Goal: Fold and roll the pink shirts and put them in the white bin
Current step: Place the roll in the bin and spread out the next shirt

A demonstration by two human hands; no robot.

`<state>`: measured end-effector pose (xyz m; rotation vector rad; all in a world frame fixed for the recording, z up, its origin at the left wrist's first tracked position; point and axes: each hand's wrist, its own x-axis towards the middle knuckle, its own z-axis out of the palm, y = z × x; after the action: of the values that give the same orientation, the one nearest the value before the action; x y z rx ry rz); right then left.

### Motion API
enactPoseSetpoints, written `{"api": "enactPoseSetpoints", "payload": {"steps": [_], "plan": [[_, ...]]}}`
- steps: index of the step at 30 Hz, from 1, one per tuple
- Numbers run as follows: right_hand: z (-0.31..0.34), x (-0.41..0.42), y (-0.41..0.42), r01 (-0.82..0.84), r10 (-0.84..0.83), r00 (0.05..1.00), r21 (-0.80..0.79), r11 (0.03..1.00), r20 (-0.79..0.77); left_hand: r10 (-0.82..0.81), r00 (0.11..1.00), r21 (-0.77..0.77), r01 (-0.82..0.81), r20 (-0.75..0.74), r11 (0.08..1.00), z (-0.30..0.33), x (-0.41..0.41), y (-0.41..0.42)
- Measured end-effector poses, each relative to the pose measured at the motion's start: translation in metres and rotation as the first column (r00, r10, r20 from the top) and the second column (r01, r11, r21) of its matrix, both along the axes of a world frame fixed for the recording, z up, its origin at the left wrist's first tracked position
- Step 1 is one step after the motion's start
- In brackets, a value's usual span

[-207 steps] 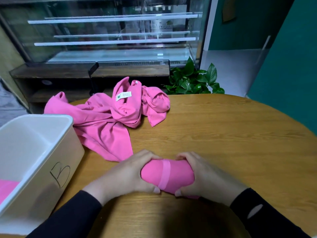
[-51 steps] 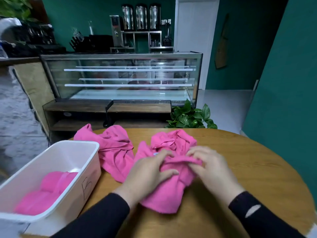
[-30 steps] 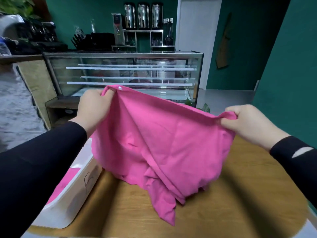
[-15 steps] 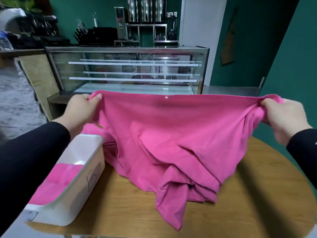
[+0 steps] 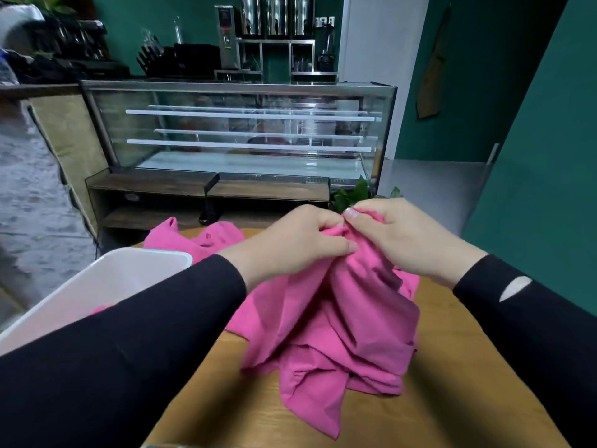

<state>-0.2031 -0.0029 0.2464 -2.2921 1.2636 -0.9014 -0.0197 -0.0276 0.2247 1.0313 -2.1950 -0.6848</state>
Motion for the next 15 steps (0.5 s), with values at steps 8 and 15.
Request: {"api": "enactPoseSetpoints", "payload": {"steps": [8, 15], "plan": [[-0.007, -0.024, -0.003, -0.119, 0.124, 0.992, 0.427, 0.896, 0.016, 0.225, 0.973, -0.429, -0.221, -0.043, 0.876, -0.001, 0.031, -0.003], [-0.003, -0.025, -0.015, 0.043, 0.058, 0.966, 0.379, 0.925, -0.251, 0.379, 0.914, -0.523, -0.397, -0.147, 0.754, 0.01, 0.062, -0.012]]}}
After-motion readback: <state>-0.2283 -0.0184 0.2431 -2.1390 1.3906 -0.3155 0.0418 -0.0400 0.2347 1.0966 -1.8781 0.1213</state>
